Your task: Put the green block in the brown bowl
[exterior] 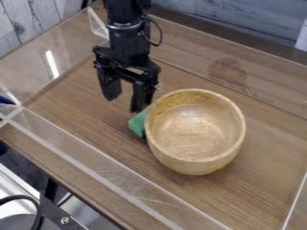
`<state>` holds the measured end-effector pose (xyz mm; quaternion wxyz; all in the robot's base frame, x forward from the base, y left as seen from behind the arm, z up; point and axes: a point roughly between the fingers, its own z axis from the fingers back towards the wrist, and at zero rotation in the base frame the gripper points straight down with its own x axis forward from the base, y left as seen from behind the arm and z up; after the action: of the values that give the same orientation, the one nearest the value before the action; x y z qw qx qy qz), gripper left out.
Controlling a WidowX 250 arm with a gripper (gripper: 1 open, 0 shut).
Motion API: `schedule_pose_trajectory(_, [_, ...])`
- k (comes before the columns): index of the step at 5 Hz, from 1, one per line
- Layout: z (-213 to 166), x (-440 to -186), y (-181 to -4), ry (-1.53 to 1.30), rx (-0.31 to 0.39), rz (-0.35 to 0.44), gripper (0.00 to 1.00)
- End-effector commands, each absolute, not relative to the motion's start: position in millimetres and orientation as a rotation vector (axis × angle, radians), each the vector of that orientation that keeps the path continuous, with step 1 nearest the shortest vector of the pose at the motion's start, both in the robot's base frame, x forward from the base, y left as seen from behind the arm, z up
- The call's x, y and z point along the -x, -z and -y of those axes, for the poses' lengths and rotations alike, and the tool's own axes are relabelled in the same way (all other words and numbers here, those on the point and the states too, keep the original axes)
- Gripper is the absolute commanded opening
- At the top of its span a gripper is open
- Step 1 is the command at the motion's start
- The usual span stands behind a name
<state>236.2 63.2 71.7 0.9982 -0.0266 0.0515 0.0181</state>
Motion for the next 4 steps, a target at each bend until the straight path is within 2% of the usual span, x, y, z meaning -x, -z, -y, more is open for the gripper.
schedule_pose_trajectory(1, [-63.5, -243.0, -77.2, -0.033, 0.05, -0.054, 1.0])
schedule_pose_trajectory(4, [-70.5, -246.6, -79.9, -0.033, 0.062, -0.001, 1.0])
